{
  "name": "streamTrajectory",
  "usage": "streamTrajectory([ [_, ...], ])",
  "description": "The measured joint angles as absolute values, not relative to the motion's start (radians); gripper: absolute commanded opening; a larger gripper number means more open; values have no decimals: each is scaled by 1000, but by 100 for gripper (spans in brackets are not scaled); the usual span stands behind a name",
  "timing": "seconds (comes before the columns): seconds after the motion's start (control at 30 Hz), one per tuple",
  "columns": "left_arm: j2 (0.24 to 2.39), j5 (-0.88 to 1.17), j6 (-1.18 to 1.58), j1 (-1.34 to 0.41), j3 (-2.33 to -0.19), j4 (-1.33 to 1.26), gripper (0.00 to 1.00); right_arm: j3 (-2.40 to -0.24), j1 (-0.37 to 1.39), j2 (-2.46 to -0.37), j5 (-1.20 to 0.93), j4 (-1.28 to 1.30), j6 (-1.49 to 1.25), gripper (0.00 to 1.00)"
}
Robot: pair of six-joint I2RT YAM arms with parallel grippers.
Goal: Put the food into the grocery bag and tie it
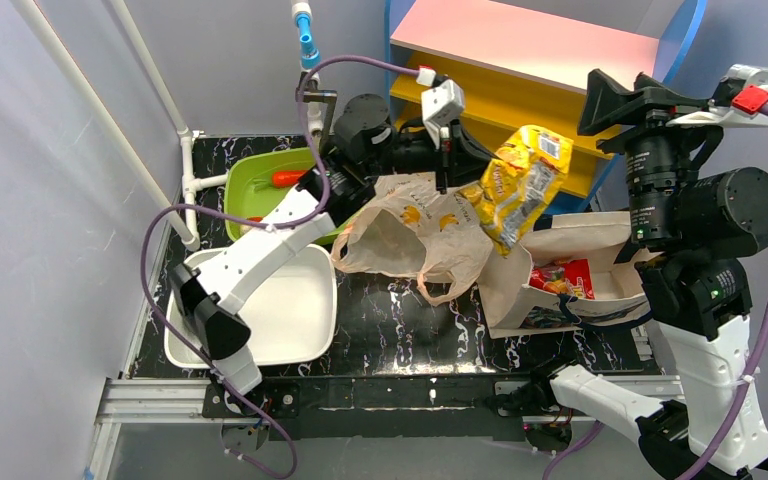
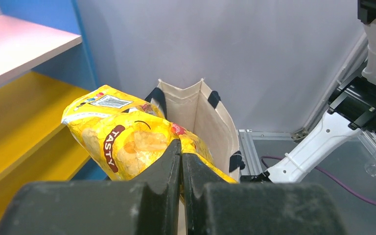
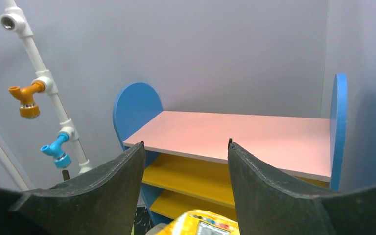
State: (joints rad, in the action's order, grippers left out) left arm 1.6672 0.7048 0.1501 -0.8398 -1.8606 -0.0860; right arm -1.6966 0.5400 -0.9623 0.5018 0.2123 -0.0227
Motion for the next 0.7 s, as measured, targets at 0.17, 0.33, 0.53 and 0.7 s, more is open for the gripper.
streamTrajectory([
  [0.17, 1784, 750, 146, -890, -1914, -184, 0, -1699, 540, -962, 529, 179, -33, 68],
  [0.33, 1943, 749, 135, -940, -2030, -216, 0, -1697, 540, -954, 548, 168, -54, 68],
  [0.53, 2137, 729, 115, -993, -2242, -181, 0, -1676, 540, -921, 565, 153, -76, 68],
  [0.7, 2237, 726, 116, -1016, -2367, -143, 0, -1655, 540, -899, 582, 146, -79, 68],
])
